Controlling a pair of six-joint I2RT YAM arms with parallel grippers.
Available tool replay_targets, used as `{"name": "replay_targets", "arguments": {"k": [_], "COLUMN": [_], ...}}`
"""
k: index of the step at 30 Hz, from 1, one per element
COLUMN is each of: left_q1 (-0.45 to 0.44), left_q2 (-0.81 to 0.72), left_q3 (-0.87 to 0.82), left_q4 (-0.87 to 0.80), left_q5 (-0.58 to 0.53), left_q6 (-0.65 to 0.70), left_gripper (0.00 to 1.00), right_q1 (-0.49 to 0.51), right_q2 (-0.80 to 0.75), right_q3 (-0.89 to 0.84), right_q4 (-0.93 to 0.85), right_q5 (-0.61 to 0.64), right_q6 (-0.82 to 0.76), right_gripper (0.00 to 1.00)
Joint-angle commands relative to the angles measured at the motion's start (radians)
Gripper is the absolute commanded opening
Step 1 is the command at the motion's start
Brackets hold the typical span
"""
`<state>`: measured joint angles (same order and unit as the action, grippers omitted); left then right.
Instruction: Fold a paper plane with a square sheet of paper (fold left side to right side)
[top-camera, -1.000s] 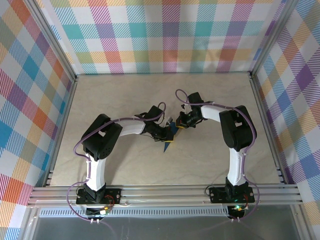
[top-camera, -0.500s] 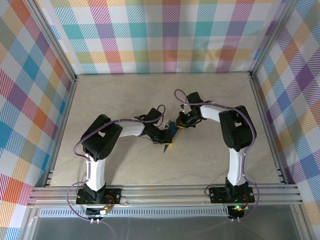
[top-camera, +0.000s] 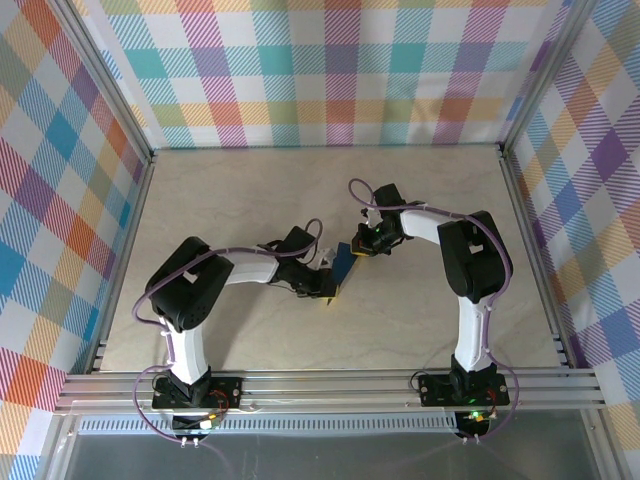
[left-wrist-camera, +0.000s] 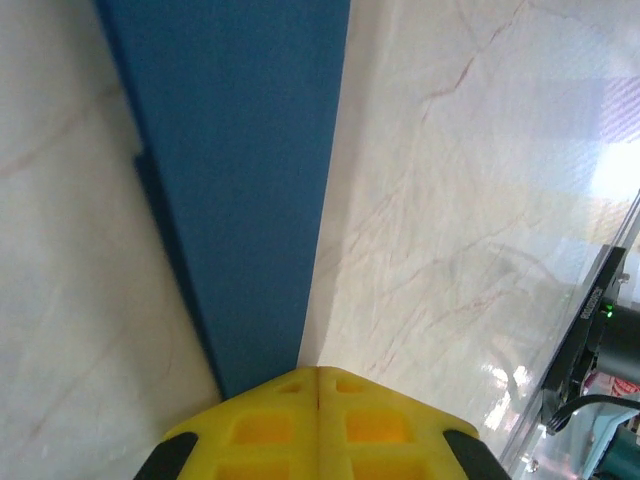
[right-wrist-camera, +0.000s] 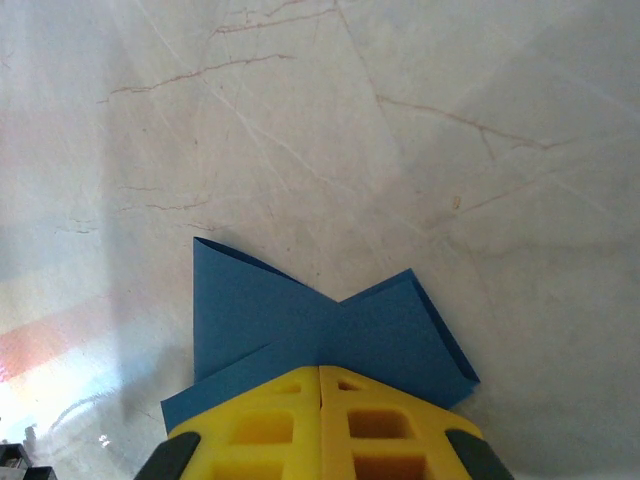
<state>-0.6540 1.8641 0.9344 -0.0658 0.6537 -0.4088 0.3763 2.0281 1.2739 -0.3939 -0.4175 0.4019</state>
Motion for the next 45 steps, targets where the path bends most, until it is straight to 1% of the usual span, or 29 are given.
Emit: {"name": "replay_targets", "arguments": {"k": [1,8,14,18,24,29,39,45], "left_q1": [-0.015,-0.019,-0.015,0.003,0.008,0.008,0.001,-0.010], "left_q2": [-0.035,-0.087,-0.149,-0.188,-0.107,-0.036,0.009,0.009], "left_q3": [-0.062,-0.125,-0.111,-0.082,0.022,0.068,-0.004,-0.036], "left_q4": [-0.039,-0.019,-0.029,-0.001,-0.002,-0.032,-0.004,-0.007], "left_q5": [-0.003,-0.002,0.014,-0.003,-0.001,-0.056,-0.091,-0.121], "left_q6": [-0.027,-0.034,-0.031,-0.034,-0.020,0.005,-0.016,-0.025], "left_gripper": [0.00,0.00,0.00,0.00,0.00,0.00,0.00,0.00], "right_q1": [0.003,0.002,0.004,0.004,0.007,0.012,0.021,0.048], "right_q2": [0.070,0.068,0.052,0.038,0.022,0.003,-0.101,-0.171], "right_q3": [-0.026,-0.022,-0.024,-0.025,-0.031,-0.025,0.026,-0.027], "right_q4": [-0.123,-0.128,-0.123,-0.121,-0.118,-0.104,-0.111,-0.089], "right_q5": [0.132,0.128,0.110,0.106,0.102,0.068,0.007,-0.014], "right_q6": [-0.022,-0.025,-0.024,-0.021,-0.019,-0.014,-0.020,-0.007], "right_gripper": [0.00,0.00,0.00,0.00,0.00,0.00,0.00,0.00]}}
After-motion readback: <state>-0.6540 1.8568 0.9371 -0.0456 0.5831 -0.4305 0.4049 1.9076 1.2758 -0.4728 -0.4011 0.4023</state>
